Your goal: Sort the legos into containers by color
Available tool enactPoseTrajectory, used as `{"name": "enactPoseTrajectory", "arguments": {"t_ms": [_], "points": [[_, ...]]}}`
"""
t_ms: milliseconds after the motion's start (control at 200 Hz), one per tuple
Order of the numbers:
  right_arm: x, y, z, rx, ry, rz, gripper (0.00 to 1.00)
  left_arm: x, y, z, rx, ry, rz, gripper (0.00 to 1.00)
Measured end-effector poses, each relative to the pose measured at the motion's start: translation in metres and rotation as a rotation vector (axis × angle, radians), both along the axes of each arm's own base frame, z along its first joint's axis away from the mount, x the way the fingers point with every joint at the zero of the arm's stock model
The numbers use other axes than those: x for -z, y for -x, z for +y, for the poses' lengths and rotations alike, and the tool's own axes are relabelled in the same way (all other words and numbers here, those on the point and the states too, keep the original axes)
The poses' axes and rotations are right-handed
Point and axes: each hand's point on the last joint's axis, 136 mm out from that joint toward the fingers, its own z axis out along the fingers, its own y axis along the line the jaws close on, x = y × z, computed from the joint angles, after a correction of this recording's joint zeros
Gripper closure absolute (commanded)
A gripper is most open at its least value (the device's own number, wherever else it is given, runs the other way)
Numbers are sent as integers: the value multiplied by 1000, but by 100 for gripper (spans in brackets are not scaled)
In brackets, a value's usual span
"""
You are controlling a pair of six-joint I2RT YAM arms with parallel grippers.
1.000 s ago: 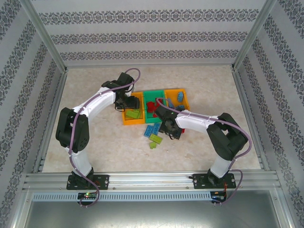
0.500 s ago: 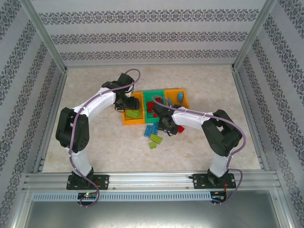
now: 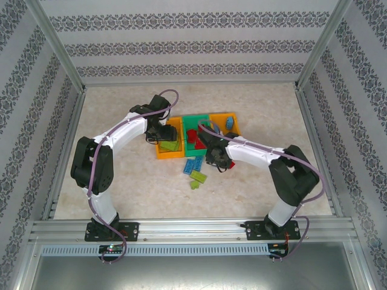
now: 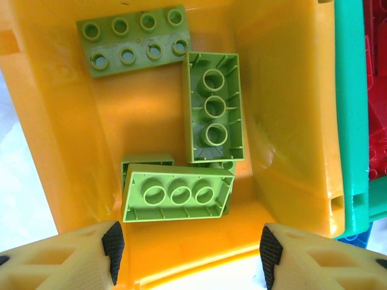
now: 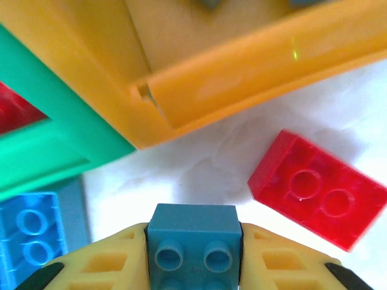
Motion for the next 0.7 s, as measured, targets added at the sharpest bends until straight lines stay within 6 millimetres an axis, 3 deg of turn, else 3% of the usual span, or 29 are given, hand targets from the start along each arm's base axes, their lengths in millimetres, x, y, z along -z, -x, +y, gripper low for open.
{"name": "enactPoseTrajectory", "arguments": {"t_ms": [145, 250, 370, 555, 699], "points": [[-33, -23, -21, 75, -50, -95, 68, 1, 1, 2, 4, -9, -2, 37], [-41, -41, -38, 128, -63, -123, 68, 1, 3, 3, 3, -11, -5, 37], [-42, -66, -49, 160, -65, -120, 67, -1, 5, 7, -3, -23, -13, 36], [-33, -99, -48, 162, -75, -97, 61, -8, 7, 16, -18, -54, -43, 33], [-24, -111, -43, 152, -89, -69, 46, -17, 9, 24, -40, -79, -72, 28]]}}
